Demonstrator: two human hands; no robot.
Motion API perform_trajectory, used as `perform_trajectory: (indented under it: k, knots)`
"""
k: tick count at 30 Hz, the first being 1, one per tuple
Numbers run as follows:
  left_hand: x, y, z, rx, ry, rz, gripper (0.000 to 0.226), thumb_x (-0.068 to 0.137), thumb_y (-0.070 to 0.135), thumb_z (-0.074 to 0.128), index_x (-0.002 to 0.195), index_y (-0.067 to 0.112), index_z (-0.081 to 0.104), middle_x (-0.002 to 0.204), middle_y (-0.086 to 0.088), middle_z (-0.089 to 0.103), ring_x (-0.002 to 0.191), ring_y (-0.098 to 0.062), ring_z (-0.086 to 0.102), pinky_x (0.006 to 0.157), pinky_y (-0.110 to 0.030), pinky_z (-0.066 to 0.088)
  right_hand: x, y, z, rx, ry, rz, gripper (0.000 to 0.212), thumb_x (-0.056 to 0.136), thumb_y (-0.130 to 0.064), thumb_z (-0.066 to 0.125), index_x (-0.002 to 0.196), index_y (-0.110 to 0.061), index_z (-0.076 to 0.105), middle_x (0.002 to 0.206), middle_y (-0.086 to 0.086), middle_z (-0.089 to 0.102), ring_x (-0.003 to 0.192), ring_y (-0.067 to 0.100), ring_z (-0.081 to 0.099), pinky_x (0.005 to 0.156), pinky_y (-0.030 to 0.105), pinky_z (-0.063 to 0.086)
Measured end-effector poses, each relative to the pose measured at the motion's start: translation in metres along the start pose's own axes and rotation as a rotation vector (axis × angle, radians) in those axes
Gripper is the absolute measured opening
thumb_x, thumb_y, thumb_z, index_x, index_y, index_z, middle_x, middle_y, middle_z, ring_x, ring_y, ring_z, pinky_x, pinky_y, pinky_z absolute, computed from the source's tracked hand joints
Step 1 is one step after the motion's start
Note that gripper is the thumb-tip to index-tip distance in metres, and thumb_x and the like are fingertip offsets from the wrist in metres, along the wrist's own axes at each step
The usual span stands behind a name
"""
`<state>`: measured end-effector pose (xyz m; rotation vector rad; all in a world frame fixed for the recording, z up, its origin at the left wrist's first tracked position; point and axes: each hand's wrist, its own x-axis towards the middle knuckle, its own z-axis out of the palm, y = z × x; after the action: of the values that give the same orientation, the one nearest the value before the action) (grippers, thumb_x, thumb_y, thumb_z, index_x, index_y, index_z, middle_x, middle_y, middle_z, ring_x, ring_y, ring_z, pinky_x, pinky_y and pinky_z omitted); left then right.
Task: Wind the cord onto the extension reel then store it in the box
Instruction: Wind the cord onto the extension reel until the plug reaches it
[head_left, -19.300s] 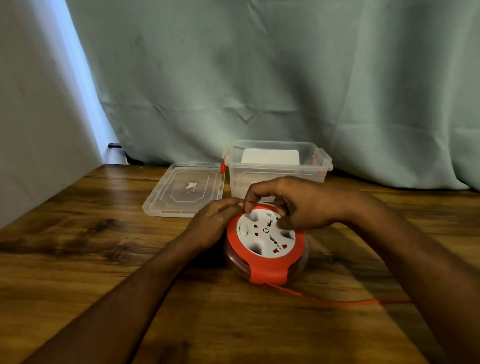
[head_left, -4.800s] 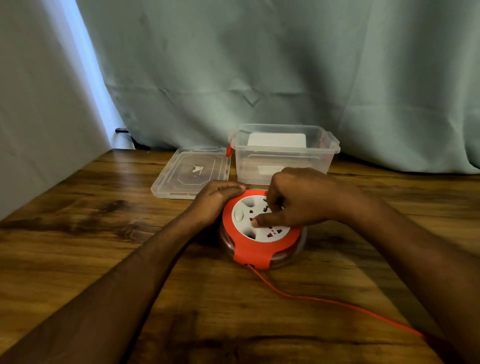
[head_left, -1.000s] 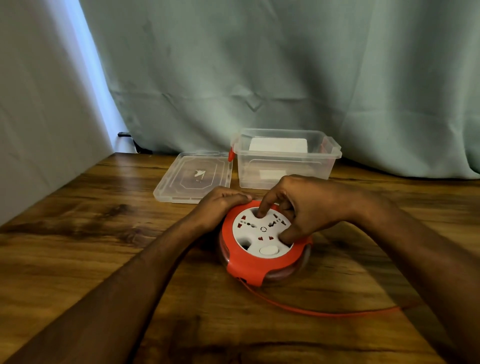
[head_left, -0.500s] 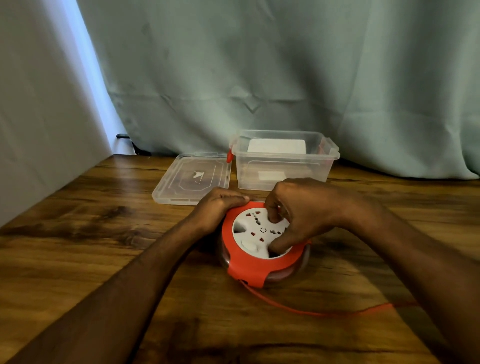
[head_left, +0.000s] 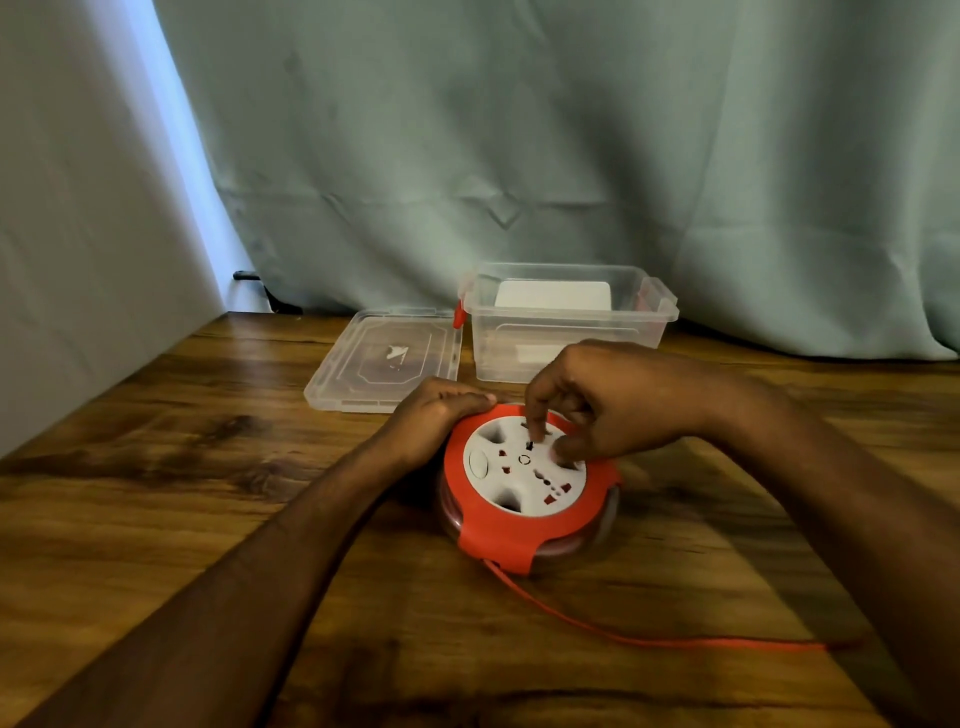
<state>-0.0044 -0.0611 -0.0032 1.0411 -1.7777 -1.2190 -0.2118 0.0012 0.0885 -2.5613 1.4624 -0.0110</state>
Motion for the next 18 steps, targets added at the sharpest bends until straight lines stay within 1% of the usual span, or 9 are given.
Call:
perform_trajectory:
  k: [2, 4, 6, 7, 9, 11, 14, 16, 18]
  knots:
    - [-0.001, 0.002, 0.000, -0.005, -0.031, -0.010, 0.034, 0.105, 0.014, 0.052, 0.091, 0.026, 0.081, 0.083, -0.001, 0.083, 0.073, -0.013, 0.078, 0.069, -0.025, 0.058, 0.001, 0.007, -0.001, 0.101, -0.047, -0.041, 0.039, 0.085, -0.026, 0.083, 0.118, -0.042, 0.068, 0.060, -0.008, 0.060, 0.058, 0.009, 0.061, 0.059, 0.033, 0.051]
    - [0.000, 0.002, 0.000, -0.026, -0.060, -0.019, 0.034, 0.104, 0.013, 0.052, 0.093, 0.027, 0.081, 0.090, -0.004, 0.083, 0.079, -0.017, 0.079, 0.073, -0.028, 0.059, 0.003, 0.011, 0.002, 0.124, -0.088, -0.063, 0.052, 0.087, -0.020, 0.082, 0.127, -0.047, 0.063, 0.057, -0.011, 0.058, 0.053, 0.004, 0.057, 0.054, 0.025, 0.048]
    - [0.000, 0.002, -0.001, -0.049, -0.085, -0.030, 0.033, 0.104, 0.012, 0.052, 0.097, 0.026, 0.081, 0.095, -0.005, 0.083, 0.083, -0.020, 0.079, 0.076, -0.029, 0.060, 0.005, 0.012, 0.005, 0.140, -0.110, -0.066, 0.058, 0.088, -0.017, 0.079, 0.131, -0.050, 0.060, 0.058, -0.017, 0.060, 0.054, 0.000, 0.058, 0.049, 0.016, 0.044]
    - [0.000, 0.002, -0.002, -0.056, -0.095, -0.038, 0.032, 0.104, 0.012, 0.051, 0.100, 0.024, 0.080, 0.095, -0.006, 0.083, 0.084, -0.020, 0.079, 0.075, -0.028, 0.060, 0.005, 0.012, 0.006, 0.143, -0.118, -0.077, 0.059, 0.088, -0.017, 0.079, 0.132, -0.051, 0.059, 0.065, -0.017, 0.065, 0.057, 0.000, 0.061, 0.049, 0.017, 0.046]
    - [0.000, 0.002, -0.002, -0.062, -0.113, -0.052, 0.029, 0.104, 0.011, 0.052, 0.104, 0.020, 0.080, 0.096, -0.008, 0.083, 0.083, -0.020, 0.079, 0.073, -0.027, 0.061, 0.006, 0.014, 0.010, 0.158, -0.124, -0.093, 0.061, 0.087, -0.019, 0.079, 0.133, -0.054, 0.058, 0.086, -0.004, 0.076, 0.068, 0.010, 0.070, 0.053, 0.023, 0.054]
    - [0.000, 0.002, -0.002, -0.059, -0.120, -0.058, 0.027, 0.103, 0.012, 0.053, 0.107, 0.016, 0.079, 0.100, -0.013, 0.082, 0.084, -0.023, 0.078, 0.075, -0.030, 0.063, 0.007, 0.015, 0.010, 0.188, -0.133, -0.091, 0.061, 0.087, -0.020, 0.079, 0.133, -0.054, 0.058, 0.101, 0.005, 0.077, 0.079, 0.016, 0.075, 0.061, 0.026, 0.061]
    - [0.000, 0.001, -0.003, -0.034, -0.109, -0.043, 0.026, 0.103, 0.015, 0.055, 0.103, 0.015, 0.080, 0.100, -0.016, 0.081, 0.082, -0.023, 0.078, 0.076, -0.032, 0.062, 0.009, 0.015, 0.012, 0.176, -0.134, -0.085, 0.061, 0.087, -0.025, 0.080, 0.131, -0.060, 0.055, 0.101, 0.013, 0.077, 0.080, 0.023, 0.075, 0.063, 0.031, 0.061]
    - [0.001, 0.000, -0.002, -0.007, -0.095, -0.013, 0.026, 0.103, 0.015, 0.055, 0.098, 0.016, 0.081, 0.096, -0.013, 0.082, 0.080, -0.023, 0.078, 0.075, -0.032, 0.061, 0.007, 0.013, 0.011, 0.114, -0.113, -0.061, 0.062, 0.084, -0.030, 0.082, 0.130, -0.061, 0.055, 0.094, 0.001, 0.077, 0.075, 0.014, 0.072, 0.065, 0.032, 0.061]
    - [0.000, 0.001, -0.001, -0.005, -0.091, 0.002, 0.029, 0.103, 0.013, 0.054, 0.095, 0.019, 0.081, 0.090, -0.008, 0.083, 0.077, -0.019, 0.078, 0.072, -0.029, 0.060, 0.004, 0.009, 0.008, 0.074, -0.087, -0.031, 0.061, 0.080, -0.036, 0.086, 0.129, -0.059, 0.058, 0.095, -0.022, 0.071, 0.077, 0.000, 0.068, 0.063, 0.022, 0.059]
